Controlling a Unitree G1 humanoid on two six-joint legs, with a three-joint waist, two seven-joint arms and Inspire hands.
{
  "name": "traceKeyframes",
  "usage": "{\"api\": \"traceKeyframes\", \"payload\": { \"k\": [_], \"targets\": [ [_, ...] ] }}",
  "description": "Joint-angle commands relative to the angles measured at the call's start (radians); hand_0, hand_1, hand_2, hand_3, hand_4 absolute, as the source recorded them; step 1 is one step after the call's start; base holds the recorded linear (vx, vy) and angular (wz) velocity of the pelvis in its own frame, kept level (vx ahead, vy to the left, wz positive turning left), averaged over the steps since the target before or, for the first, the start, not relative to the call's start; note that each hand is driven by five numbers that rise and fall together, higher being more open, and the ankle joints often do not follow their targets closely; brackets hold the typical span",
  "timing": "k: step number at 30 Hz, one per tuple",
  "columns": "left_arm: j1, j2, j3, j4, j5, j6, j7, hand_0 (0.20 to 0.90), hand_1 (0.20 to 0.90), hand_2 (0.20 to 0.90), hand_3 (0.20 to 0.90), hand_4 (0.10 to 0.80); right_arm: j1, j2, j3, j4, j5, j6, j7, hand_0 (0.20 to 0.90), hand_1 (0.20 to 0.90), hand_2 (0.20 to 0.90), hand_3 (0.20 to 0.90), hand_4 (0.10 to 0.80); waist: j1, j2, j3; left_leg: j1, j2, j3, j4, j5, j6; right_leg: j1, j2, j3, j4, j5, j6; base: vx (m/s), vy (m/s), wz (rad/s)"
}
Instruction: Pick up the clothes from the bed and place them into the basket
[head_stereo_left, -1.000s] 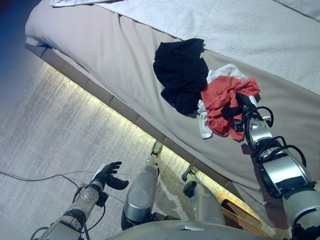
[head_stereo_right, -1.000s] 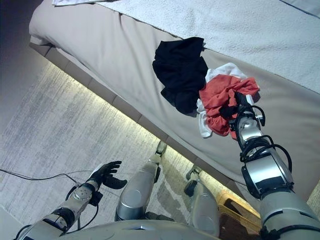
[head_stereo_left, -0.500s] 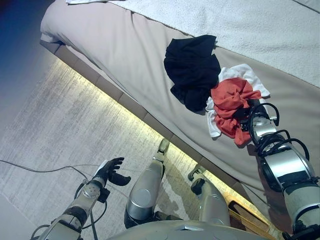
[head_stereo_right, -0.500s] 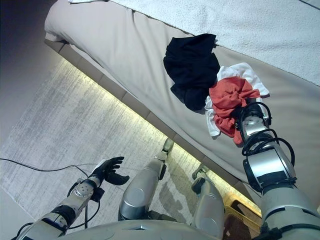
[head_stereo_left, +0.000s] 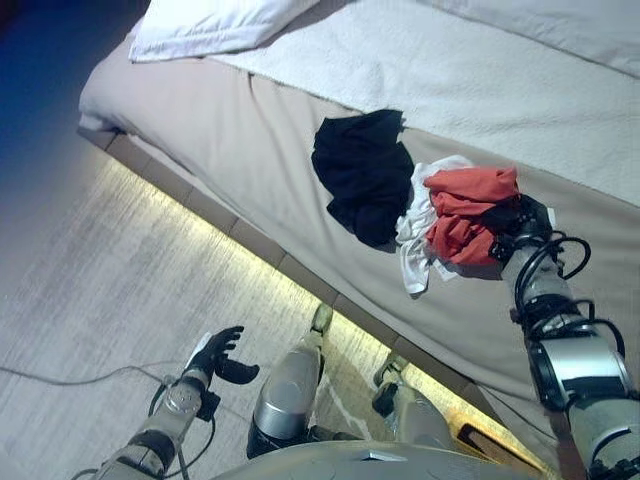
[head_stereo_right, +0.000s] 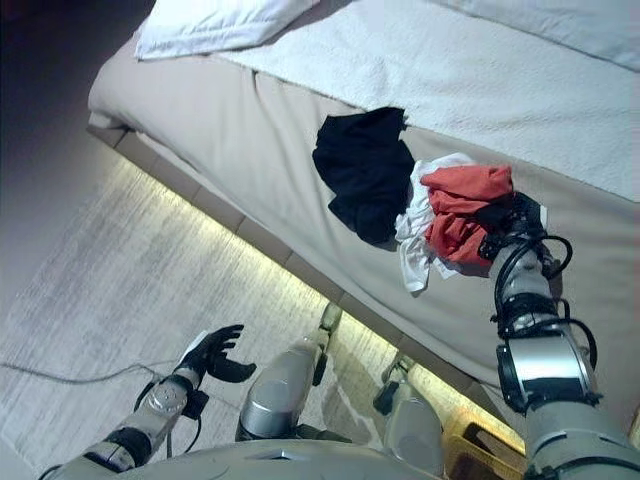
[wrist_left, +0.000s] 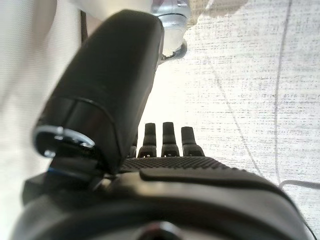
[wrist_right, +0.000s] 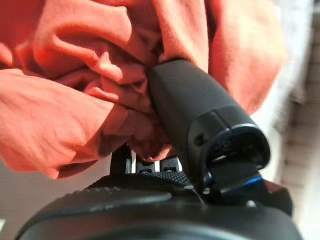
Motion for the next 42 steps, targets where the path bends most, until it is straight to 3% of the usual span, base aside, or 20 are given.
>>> {"api": "traceKeyframes", "payload": {
  "k": [1,4,9,16,17,18,19,21,22,23,25,27,30,32,34,36,39,42],
  "targets": [
    [0.077,-0.008,0.003,0.052,0.044,-0.049,0.040,0.900,0.900,0.900,0.900,0.800,0.112,0.006,-0.025,-0.257,0.041,-0.183,-0.029,0.300,0.300,0.300,0.200,0.100,-0.059,-0.051,-0.137,0.020,0.048,0.113,-0.052,-0.008,-0.017,0.065,0.034,0.026,0.055,-0.088,0.012,0.058,0.038,-0.22],
    [0.111,-0.040,0.018,0.051,0.058,-0.047,0.049,0.900,0.900,0.900,0.900,0.800,0.253,0.060,-0.098,-0.437,0.044,-0.258,0.008,0.300,0.300,0.300,0.200,0.100,-0.100,-0.059,-0.187,0.062,0.059,0.135,-0.092,-0.002,-0.018,0.089,0.044,0.052,0.016,-0.074,0.017,0.072,0.028,-0.23],
    [0.123,-0.057,0.024,0.069,0.060,-0.056,0.055,0.900,0.900,0.900,0.900,0.800,0.323,0.109,-0.165,-0.574,0.088,-0.336,0.013,0.300,0.300,0.300,0.200,0.100,-0.140,-0.065,-0.223,0.098,0.064,0.156,-0.113,-0.008,-0.021,0.116,0.058,0.082,-0.025,-0.064,0.021,0.005,-0.003,-0.16],
    [0.107,-0.068,0.031,0.080,0.078,-0.046,0.069,0.900,0.900,0.900,0.900,0.800,0.394,0.175,-0.203,-0.663,0.196,-0.358,-0.011,0.300,0.300,0.300,0.200,0.100,-0.185,-0.065,-0.245,0.138,0.057,0.156,-0.098,-0.028,-0.019,0.141,0.060,0.121,-0.037,-0.061,0.017,-0.033,0.033,-0.13],
    [0.107,-0.070,0.031,0.078,0.084,-0.047,0.069,0.900,0.900,0.900,0.900,0.800,0.400,0.180,-0.198,-0.662,0.195,-0.359,-0.014,0.300,0.300,0.300,0.200,0.100,-0.185,-0.066,-0.245,0.139,0.055,0.140,-0.087,-0.034,-0.019,0.141,0.057,0.129,-0.035,-0.060,0.016,-0.033,0.119,-0.14],
    [0.113,-0.075,0.031,0.072,0.077,-0.052,0.075,0.900,0.900,0.900,0.900,0.800,0.409,0.193,-0.178,-0.657,0.187,-0.358,-0.017,0.300,0.300,0.300,0.200,0.100,-0.182,-0.072,-0.243,0.137,0.047,0.086,-0.049,-0.051,-0.017,0.138,0.050,0.153,-0.029,-0.058,0.011,-0.030,0.181,-0.22],
    [0.126,-0.086,0.035,0.055,0.059,-0.050,0.091,0.900,0.900,0.900,0.900,0.800,0.423,0.214,-0.148,-0.645,0.189,-0.352,-0.030,0.300,0.300,0.300,0.200,0.100,-0.169,-0.082,-0.232,0.115,0.026,-0.010,0.039,-0.067,-0.011,0.140,0.038,0.203,-0.020,-0.049,0.008,-0.030,0.183,-0.47],
    [0.131,-0.091,0.039,0.045,0.041,-0.043,0.105,0.900,0.900,0.900,0.900,0.800,0.427,0.226,-0.129,-0.628,0.208,-0.341,-0.022,0.300,0.300,0.300,0.200,0.100,-0.157,-0.086,-0.224,0.098,0.008,-0.079,0.094,-0.071,-0.002,0.142,0.033,0.240,-0.020,-0.042,0.009,-0.065,0.149,-0.90],
    [0.129,-0.090,0.044,0.032,0.033,-0.041,0.106,0.900,0.900,0.900,0.900,0.800,0.430,0.242,-0.109,-0.594,0.231,-0.346,-0.037,0.300,0.300,0.300,0.200,0.100,-0.142,-0.085,-0.217,0.087,-0.015,-0.140,0.130,-0.086,0.015,0.140,0.022,0.285,-0.014,-0.036,0.017,-0.145,0.215,-1.26],
    [0.117,-0.081,0.047,0.027,0.036,-0.040,0.090,0.900,0.900,0.900,0.900,0.800,0.429,0.253,-0.093,-0.548,0.248,-0.355,-0.058,0.300,0.300,0.300,0.200,0.100,-0.138,-0.080,-0.216,0.096,-0.027,-0.143,0.120,-0.115,0.028,0.134,0.011,0.302,-0.008,-0.034,0.027,-0.144,0.208,-1.31],
    [0.101,-0.071,0.041,0.022,0.048,-0.040,0.072,0.900,0.900,0.900,0.900,0.800,0.427,0.257,-0.091,-0.506,0.262,-0.346,-0.090,0.300,0.300,0.300,0.200,0.100,-0.142,-0.072,-0.218,0.112,-0.030,-0.125,0.095,-0.137,0.036,0.125,-0.003,0.310,-0.003,-0.029,0.043,-0.121,0.183,-1.33],
    [0.072,-0.053,0.025,0.005,0.059,-0.019,0.049,0.900,0.900,0.900,0.900,0.800,0.429,0.266,-0.099,-0.425,0.277,-0.340,-0.116,0.300,0.300,0.300,0.200,0.100,-0.161,-0.054,-0.224,0.152,-0.014,-0.101,0.030,-0.141,0.046,0.096,-0.037,0.318,0.016,-0.016,0.080,-0.118,0.245,-1.11],
    [0.032,-0.023,-0.004,0.012,0.038,-0.018,0.033,0.900,0.900,0.900,0.900,0.800,0.448,0.279,-0.118,-0.353,0.276,-0.354,-0.128,0.300,0.300,0.300,0.200,0.100,-0.194,-0.043,-0.222,0.188,-0.022,-0.080,-0.025,-0.148,0.062,0.037,-0.097,0.339,0.029,0.044,0.125,-0.106,0.216,-0.72],
    [0.022,-0.011,-0.014,0.014,0.038,-0.009,0.041,0.900,0.900,0.900,0.900,0.800,0.461,0.277,-0.135,-0.333,0.262,-0.365,-0.146,0.300,0.300,0.300,0.200,0.100,-0.203,-0.043,-0.221,0.198,-0.035,-0.071,-0.052,-0.149,0.065,0.008,-0.128,0.317,0.025,0.081,0.135,-0.138,0.190,-0.56],
    [0.028,-0.008,-0.003,0.028,0.031,-0.004,0.047,0.900,0.900,0.900,0.900,0.800,0.464,0.270,-0.157,-0.294,0.231,-0.354,-0.141,0.300,0.300,0.300,0.200,0.100,-0.200,-0.040,-0.227,0.215,-0.047,-0.041,-0.099,-0.139,0.063,-0.018,-0.143,0.255,0.022,0.115,0.139,-0.208,0.176,-0.71],
    [0.053,-0.005,0.017,0.032,0.030,-0.010,0.048,0.900,0.900,0.900,0.900,0.800,0.449,0.266,-0.159,-0.230,0.203,-0.330,-0.108,0.300,0.300,0.300,0.200,0.100,-0.170,-0.037,-0.231,0.228,-0.055,0.015,-0.122,-0.145,0.065,-0.057,-0.156,0.128,0.096,0.154,0.144,-0.339,0.158,-1.26],
    [0.051,0.002,0.014,0.045,0.026,-0.020,0.051,0.900,0.900,0.900,0.900,0.800,0.405,0.242,-0.156,-0.115,0.196,-0.302,-0.086,0.300,0.300,0.300,0.200,0.100,-0.113,-0.009,-0.254,0.183,-0.038,0.081,-0.122,-0.103,0.088,-0.023,-0.170,0.032,0.280,0.066,0.101,-0.368,0.096,-1.64],
    [0.030,0.001,0.005,0.071,0.000,-0.020,0.050,0.900,0.900,0.900,0.900,0.800,0.379,0.232,-0.144,-0.050,0.189,-0.278,-0.092,0.300,0.300,0.300,0.200,0.100,-0.069,-0.003,-0.275,0.145,-0.024,0.124,-0.115,-0.087,0.101,0.047,-0.174,-0.029,0.350,-0.013,0.081,-0.220,-0.016,-0.93]
  ]
}}
